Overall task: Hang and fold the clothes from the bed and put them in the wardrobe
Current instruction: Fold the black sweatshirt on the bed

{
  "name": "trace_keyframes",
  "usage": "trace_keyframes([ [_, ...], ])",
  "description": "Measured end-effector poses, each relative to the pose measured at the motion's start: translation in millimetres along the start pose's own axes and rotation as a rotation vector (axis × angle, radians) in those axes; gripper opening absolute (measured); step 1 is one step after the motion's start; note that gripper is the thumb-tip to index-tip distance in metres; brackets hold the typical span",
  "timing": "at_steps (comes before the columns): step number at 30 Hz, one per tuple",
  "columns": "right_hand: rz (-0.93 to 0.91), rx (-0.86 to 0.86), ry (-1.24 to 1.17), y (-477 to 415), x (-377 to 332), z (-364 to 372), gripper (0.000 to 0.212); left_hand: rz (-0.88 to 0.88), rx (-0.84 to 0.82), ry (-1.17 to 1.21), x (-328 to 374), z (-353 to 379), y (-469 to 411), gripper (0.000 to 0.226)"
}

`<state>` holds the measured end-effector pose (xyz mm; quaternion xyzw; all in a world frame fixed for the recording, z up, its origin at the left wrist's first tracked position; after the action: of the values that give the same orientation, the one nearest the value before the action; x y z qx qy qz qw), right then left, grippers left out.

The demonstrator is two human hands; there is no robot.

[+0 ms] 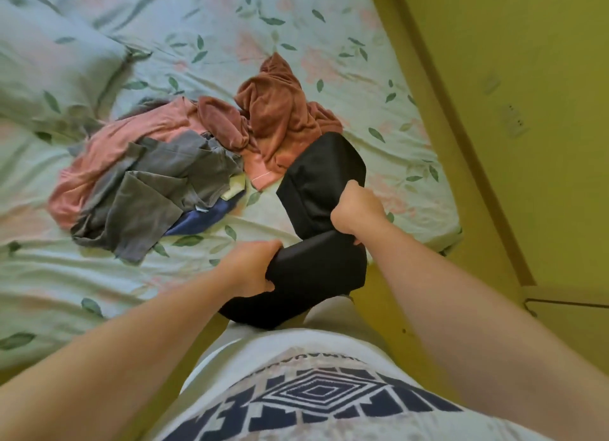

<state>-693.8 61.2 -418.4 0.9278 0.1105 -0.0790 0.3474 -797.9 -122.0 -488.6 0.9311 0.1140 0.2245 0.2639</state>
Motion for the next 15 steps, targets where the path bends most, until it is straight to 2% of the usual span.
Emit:
trace_keyframes([
  [5, -0.149, 0.094, 0.226, 10, -28, -4, 0.06, -0.218, 0.011, 0.198, -29, 70, 42, 0.041],
  [9, -0.178, 0.112, 0.306, 14, -27, -1, 0.058, -0.209, -0.06, 0.413, -22, 96, 48, 0.041],
  [12, -0.182, 0.149, 0.348, 14, -23, -2, 0.051, -0.203, -0.059, 0.378, -25, 90, 44, 0.04],
  [15, -0.207, 0.206, 0.442, 15, -19, -5, 0.047, -0.158, 0.012, 0.265, -34, 53, 40, 0.039],
])
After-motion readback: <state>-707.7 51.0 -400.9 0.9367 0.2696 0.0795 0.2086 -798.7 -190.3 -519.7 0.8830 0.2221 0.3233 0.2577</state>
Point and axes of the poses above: each hand's wrist, its own y-axis away from the middle knuckle, its own z-axis out of the palm, x = y × z, the point moved 8 cm from there along -y, towards the middle knuckle, and after that the axes turned 6 degrees about -y, right-handed, at the moved point
